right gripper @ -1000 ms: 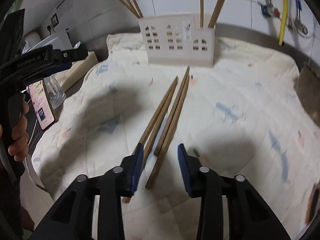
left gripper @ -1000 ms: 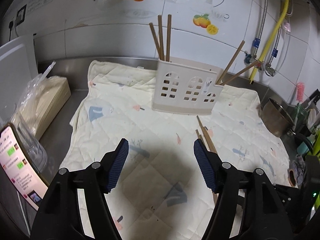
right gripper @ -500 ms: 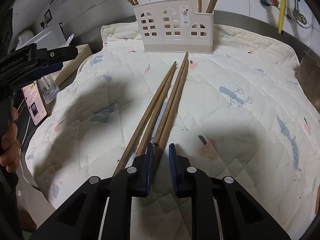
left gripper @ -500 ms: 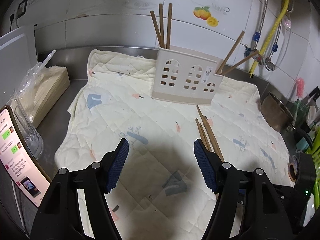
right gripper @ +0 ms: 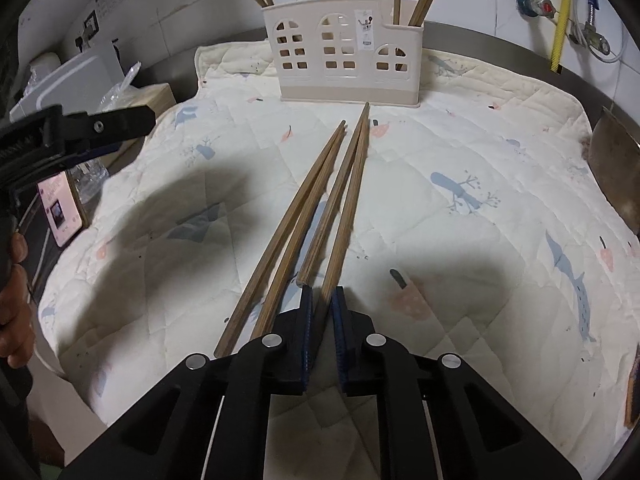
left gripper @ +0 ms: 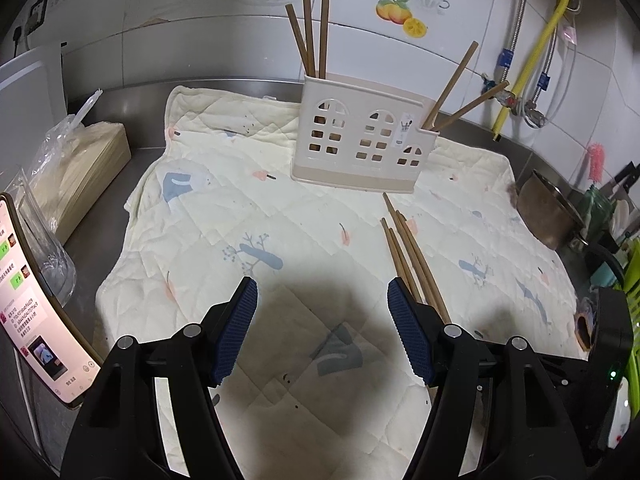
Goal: Organize utensils
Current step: 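Move both open grippers down toward the chopsticks lying on the mat, then close the left gripper on a chopstick while the right gripper grasps another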
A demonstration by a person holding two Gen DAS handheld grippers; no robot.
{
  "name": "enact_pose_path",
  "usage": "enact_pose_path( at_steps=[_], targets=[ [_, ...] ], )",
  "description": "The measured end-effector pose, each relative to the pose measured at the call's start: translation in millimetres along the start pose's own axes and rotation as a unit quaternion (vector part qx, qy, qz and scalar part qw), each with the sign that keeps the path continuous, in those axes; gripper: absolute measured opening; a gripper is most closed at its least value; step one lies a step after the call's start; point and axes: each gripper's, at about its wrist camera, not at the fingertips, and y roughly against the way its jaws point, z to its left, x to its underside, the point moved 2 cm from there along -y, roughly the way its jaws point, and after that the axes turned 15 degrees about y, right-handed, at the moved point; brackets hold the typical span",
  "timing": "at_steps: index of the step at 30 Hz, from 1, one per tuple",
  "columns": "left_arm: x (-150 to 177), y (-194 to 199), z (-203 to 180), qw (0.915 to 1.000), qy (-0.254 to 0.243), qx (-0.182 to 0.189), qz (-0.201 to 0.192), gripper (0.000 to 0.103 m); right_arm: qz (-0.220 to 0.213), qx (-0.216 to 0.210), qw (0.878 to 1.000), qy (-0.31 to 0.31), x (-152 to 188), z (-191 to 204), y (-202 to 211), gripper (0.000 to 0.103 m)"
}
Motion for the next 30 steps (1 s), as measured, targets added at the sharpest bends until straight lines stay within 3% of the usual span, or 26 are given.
enact_pose_path(
  at_steps=[7, 16, 23, 30],
  targets=[
    [9, 0, -1, 0.9999, -0.004, 0.003, 0.013, 0.067, -0.009, 0.015, 1.000, -0.009, 4, -12, 6, 0.008],
    [49, -16, -26, 0.9969, -0.012, 0.036, 0.069, 0.064, -0.010, 0.028, 0.999, -0.029, 20, -42, 14, 0.006],
    [75, -39, -42, 0.9923, -0.012, 0.043, 0.116, 0.030, -0.016, 0.021, 0.999, -0.034, 24, -44, 13, 0.007],
    [80, -49, -50, 0.9907, -0.011, 0.043, 0.128, 0.019, -0.021, 0.017, 0.999, -0.036, 25, -44, 13, 0.007]
  ],
)
